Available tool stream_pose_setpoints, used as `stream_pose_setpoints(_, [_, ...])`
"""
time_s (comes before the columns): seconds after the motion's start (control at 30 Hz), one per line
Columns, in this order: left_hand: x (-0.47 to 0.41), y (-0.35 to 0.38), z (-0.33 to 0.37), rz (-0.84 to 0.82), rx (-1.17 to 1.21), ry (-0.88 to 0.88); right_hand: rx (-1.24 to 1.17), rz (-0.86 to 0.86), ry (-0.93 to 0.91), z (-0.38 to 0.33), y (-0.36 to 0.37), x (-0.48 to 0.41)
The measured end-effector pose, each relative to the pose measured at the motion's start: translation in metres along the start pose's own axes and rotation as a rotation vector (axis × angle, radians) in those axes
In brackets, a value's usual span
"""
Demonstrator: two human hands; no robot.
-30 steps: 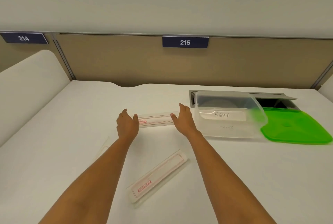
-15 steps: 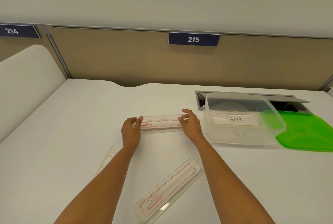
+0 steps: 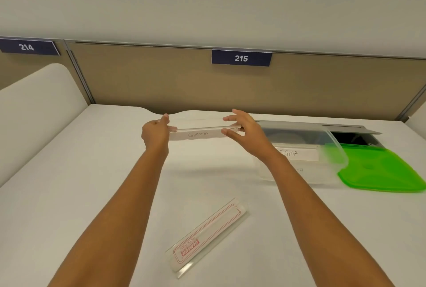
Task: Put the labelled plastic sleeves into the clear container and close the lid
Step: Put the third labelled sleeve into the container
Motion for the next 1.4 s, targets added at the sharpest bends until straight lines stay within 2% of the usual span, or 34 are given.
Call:
stream_pose_setpoints(0.13, [0.009, 0.014, 0.008, -0.053, -0.012, -0.148, 0.016, 0.046, -0.076, -0.006, -0.026, 0.009])
stream_pose_setpoints(0.23, [0.024, 0.029, 0.008, -0.133, 0.000, -0.232, -0.046, 0.117, -0.056, 0.000, -0.050, 0.016])
stream_pose_setpoints(0.43, [0.057, 0.054, 0.004, -0.248, 0.061, -0.272, -0.007, 0.150, 0.002, 0.019, -0.094, 0.031])
stream_pose_setpoints(0.73, [0.101, 0.096, 0.002, -0.323, 0.003, -0.026, -0.345, 0.116, 0.114, 0.064, -0.129, 0.057])
stream_pose_setpoints(0.93, [0.138, 0.135, 0.000, -0.474, 0.044, 0.112, -0.451, 0.174, 0.180, 0.098, -0.156, 0.071])
stream_pose_setpoints(1.03, [0.150, 0.150, -0.002, -0.460, 0.060, 0.145, -0.378, 0.153, 0.181, 0.112, -0.168, 0.075])
stream_pose_setpoints(1.2, [0.162, 0.180, -0.010, -0.420, 0.032, 0.175, -0.188, 0.017, 0.163, 0.133, -0.182, 0.077])
stream_pose_setpoints(1.3, [0.168, 0.202, -0.019, -0.461, -0.055, 0.191, -0.134, -0.021, 0.160, 0.149, -0.193, 0.075])
stream_pose_setpoints(1.4, [0.171, 0.220, -0.024, -0.523, -0.247, 0.284, -0.045, -0.019, 0.194, 0.168, -0.204, 0.070])
Point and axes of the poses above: each hand's wrist, its own x-axis away from the middle knuckle, its own y-axis out of the palm, z = x × y, the point moved 10 cm from there along -x, towards the middle knuckle, and after that the axes turned 15 degrees about x, right-handed, at the moved point
